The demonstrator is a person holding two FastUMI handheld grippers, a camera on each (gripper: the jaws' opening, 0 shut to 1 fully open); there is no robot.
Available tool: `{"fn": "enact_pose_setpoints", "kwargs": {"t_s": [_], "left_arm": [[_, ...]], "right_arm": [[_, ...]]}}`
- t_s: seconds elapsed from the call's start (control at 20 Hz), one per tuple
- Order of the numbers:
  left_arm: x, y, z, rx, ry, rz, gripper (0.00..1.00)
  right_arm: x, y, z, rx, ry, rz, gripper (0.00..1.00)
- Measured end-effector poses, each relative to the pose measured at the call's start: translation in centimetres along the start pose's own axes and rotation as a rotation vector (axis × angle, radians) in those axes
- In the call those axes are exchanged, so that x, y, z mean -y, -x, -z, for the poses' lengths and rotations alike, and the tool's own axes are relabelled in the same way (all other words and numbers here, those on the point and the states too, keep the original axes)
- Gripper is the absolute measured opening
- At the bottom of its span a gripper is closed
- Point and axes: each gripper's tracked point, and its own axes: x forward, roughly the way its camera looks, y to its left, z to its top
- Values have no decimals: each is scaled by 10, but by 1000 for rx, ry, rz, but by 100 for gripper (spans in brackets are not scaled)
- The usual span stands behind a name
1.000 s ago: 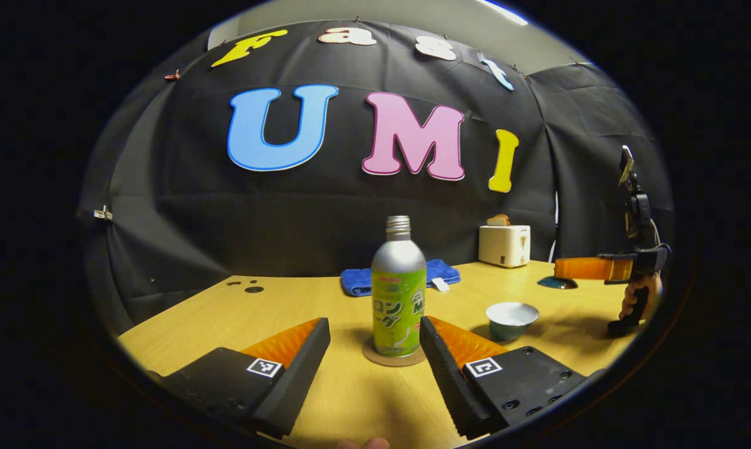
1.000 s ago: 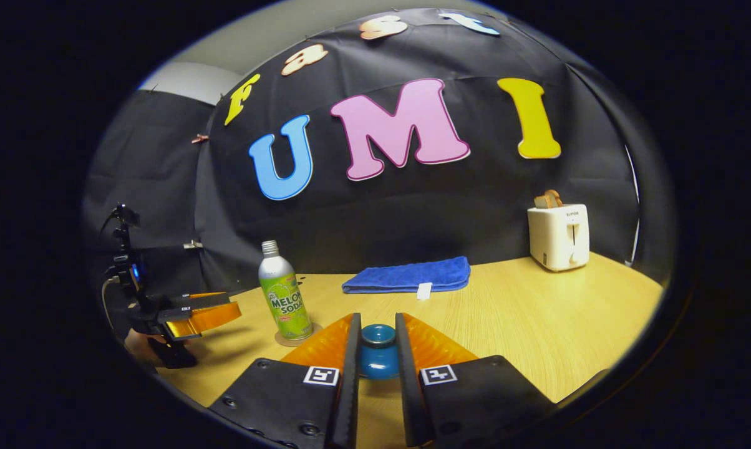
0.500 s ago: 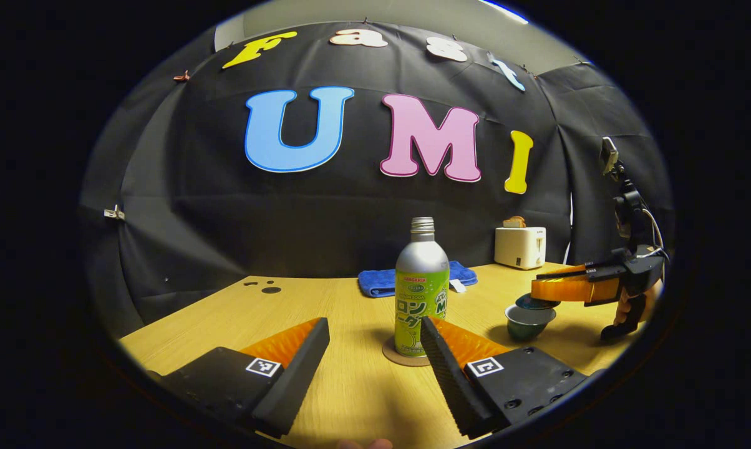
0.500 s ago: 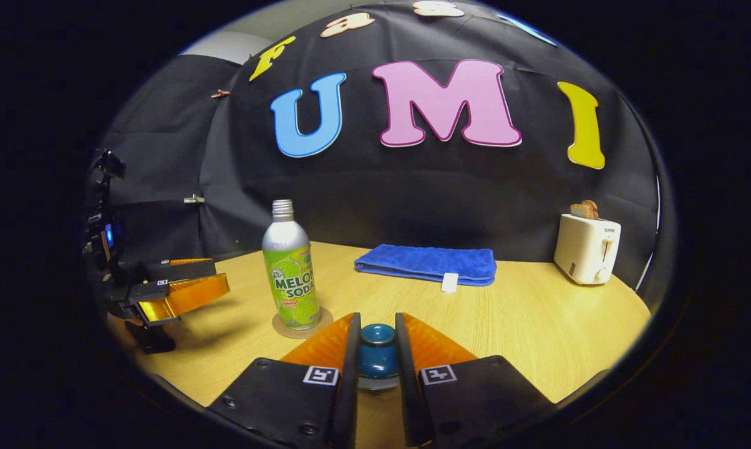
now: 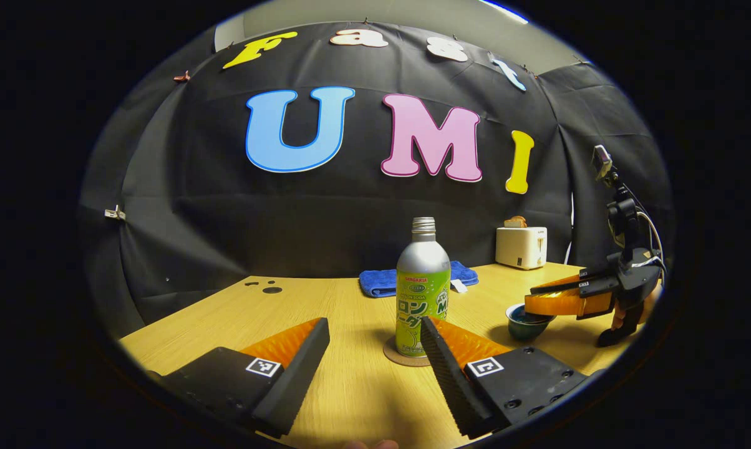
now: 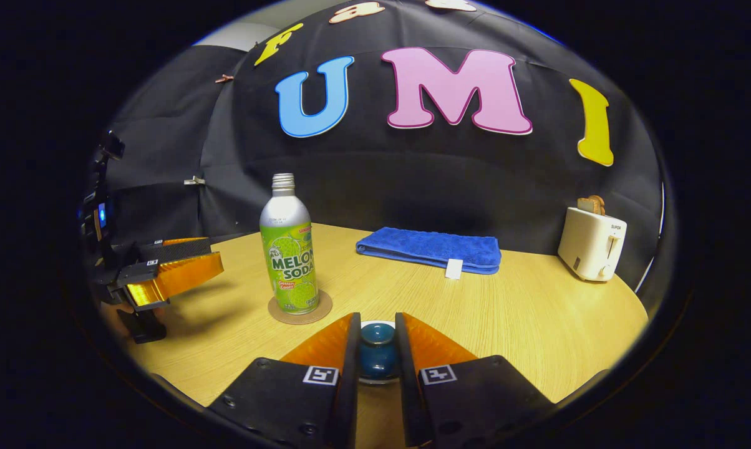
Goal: Open the teacup lid with one hand, grasp the water bottle and pour water into the teacup with the other hand; after pouring, place the water bottle on the coaster and then close the teacup lid.
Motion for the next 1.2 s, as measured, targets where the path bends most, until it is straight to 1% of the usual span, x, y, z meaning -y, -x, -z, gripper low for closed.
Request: {"fn": "enact_pose_setpoints", "kwargs": {"t_s": [0.15, 0.25, 0.3, 0.45, 0.6, 0.65, 0.7, 0.75, 0.8, 1.0, 1.2], "left_arm": [[0, -1, 1, -1, 0, 1, 93], [0, -1, 1, -1, 0, 1, 93], [0, -1, 1, -1, 0, 1, 93], [-4, -2, 7, -1, 1, 1, 93], [-4, -2, 7, 0, 1, 2, 93], [-4, -2, 8, 0, 1, 2, 93], [-4, -2, 7, 0, 1, 2, 93], [-4, -2, 7, 0, 1, 1, 93], [-5, -2, 7, 0, 1, -3, 93], [-6, -3, 8, -1, 1, -12, 93], [-7, -3, 7, 0, 0, -15, 93]], "right_arm": [[1, 6, -10, 25, -6, 3, 36], [7, 14, -23, 69, -10, 21, 37], [10, 20, -31, 99, -15, 28, 41], [14, 47, -56, 217, -36, 41, 57], [13, 79, -63, 316, -42, 50, 64], [11, 88, -62, 337, -43, 48, 70], [9, 95, -59, 350, -46, 43, 70], [8, 100, -54, 352, -51, 39, 82], [7, 103, -47, 346, -58, 34, 83], [16, 100, -25, 297, -100, 38, 83], [20, 96, -21, 271, -102, 40, 82]]}}
